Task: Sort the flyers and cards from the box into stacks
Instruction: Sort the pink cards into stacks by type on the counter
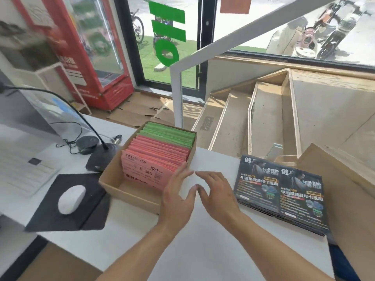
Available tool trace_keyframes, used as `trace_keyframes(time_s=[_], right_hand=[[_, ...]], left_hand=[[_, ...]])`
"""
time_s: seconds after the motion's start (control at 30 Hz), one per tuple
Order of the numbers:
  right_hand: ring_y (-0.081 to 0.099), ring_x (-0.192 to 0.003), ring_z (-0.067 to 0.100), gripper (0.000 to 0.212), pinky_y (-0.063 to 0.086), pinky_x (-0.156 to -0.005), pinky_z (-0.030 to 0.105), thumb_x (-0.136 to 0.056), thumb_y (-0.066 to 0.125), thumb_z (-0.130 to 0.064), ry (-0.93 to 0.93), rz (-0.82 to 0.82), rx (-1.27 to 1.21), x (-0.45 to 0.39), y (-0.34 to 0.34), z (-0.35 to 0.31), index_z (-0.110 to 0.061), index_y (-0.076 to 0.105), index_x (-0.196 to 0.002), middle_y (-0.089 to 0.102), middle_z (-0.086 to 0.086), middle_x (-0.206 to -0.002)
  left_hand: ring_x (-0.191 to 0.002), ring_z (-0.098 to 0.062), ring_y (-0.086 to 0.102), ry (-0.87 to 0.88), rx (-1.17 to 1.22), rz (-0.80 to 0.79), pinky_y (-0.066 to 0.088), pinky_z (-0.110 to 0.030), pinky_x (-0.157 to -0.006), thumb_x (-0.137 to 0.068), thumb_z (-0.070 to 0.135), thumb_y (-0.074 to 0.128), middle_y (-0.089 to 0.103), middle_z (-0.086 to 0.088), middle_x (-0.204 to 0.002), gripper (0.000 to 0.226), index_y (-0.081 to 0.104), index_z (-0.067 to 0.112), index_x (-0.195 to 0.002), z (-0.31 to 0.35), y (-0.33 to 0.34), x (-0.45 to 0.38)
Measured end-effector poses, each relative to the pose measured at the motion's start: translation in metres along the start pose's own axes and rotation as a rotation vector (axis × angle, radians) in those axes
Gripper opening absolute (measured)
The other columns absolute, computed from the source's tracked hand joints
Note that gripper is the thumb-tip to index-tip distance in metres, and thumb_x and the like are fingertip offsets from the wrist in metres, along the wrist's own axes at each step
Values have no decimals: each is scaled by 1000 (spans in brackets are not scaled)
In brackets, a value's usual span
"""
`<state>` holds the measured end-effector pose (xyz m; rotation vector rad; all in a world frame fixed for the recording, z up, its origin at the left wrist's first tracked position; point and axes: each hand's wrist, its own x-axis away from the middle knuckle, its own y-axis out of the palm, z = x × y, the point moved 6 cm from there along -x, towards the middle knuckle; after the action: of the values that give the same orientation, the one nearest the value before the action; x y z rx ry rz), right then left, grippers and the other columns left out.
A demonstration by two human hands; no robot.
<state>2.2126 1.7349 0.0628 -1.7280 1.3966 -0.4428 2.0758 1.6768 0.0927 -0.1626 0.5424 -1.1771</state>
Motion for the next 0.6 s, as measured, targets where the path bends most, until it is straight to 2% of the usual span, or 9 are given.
trace_keyframes(time_s=[0.07, 0.17, 0.23, 0.27, 0.33, 0.37, 0.43, 0.5, 0.6], right_hand=[[49, -125, 12, 40, 36, -108, 26, -96, 62, -29, -86, -21, 20, -14, 11, -32, -25, 62, -137, 64, -11, -131], [45, -130, 15, 45, 35, -112, 32, -98, 57, -27, -183, -98, 71, -35, 29, -75, -23, 56, -143, 59, -8, -139], [38, -137, 19, 53, 29, -117, 36, -100, 53, -31, -212, -178, 151, -49, 43, -96, -21, 44, -151, 50, -5, -149], [33, -142, 20, 57, 24, -119, 37, -101, 50, -34, -201, -214, 197, -55, 51, -103, -21, 37, -155, 44, -4, -154], [23, -149, 23, 63, 15, -123, 40, -102, 47, -37, -153, -283, 274, -64, 67, -110, -20, 25, -159, 31, -1, -163], [19, -152, 24, 65, 13, -124, 41, -103, 45, -39, -135, -309, 299, -65, 76, -112, -20, 22, -160, 25, 0, -165], [14, -154, 25, 65, 10, -125, 42, -102, 45, -41, -126, -332, 330, -61, 91, -113, -20, 21, -160, 20, 0, -167], [12, -155, 27, 66, 11, -125, 44, -101, 46, -39, -136, -330, 368, -57, 102, -111, -21, 21, -160, 18, 0, -168], [16, -154, 29, 66, 15, -125, 46, -98, 51, -34, -143, -293, 400, -55, 107, -108, -21, 27, -159, 22, 2, -166]], left_hand=[[-137, -1, 45, -13, -9, 106, 40, -23, -110, -91, 8, 70, 53, 22, -143, 36, 67, 25, -122, -9, -37, -1], [-138, -3, 44, -74, -71, 174, 41, -35, -114, -92, 6, 68, 54, 16, -143, 36, 66, 23, -123, -35, -83, -5], [-143, -4, 39, -72, -136, 189, 36, -36, -118, -91, 2, 69, 52, 13, -147, 41, 64, 21, -128, -52, -107, -14], [-146, -3, 34, -64, -183, 174, 31, -32, -121, -91, 2, 69, 49, 12, -150, 46, 61, 21, -133, -60, -117, -21], [-151, -1, 21, -20, -329, 87, 14, -18, -123, -90, 6, 71, 39, 9, -158, 61, 51, 20, -146, -74, -130, -38], [-153, -2, 15, 19, -407, 24, 8, -16, -123, -90, 9, 71, 34, 7, -162, 69, 44, 20, -151, -82, -133, -47], [-155, -8, 5, 89, -524, -119, 9, -29, -127, -90, 15, 71, 23, 5, -166, 80, 30, 22, -158, -100, -136, -65], [-156, -12, -1, 148, -641, -265, 10, -43, -128, -92, 22, 69, 16, 5, -168, 81, 25, 25, -160, -116, -135, -80], [-156, -14, 6, 187, -740, -372, 5, -42, -128, -94, 30, 66, 27, 7, -164, 66, 38, 24, -154, -130, -132, -93]])
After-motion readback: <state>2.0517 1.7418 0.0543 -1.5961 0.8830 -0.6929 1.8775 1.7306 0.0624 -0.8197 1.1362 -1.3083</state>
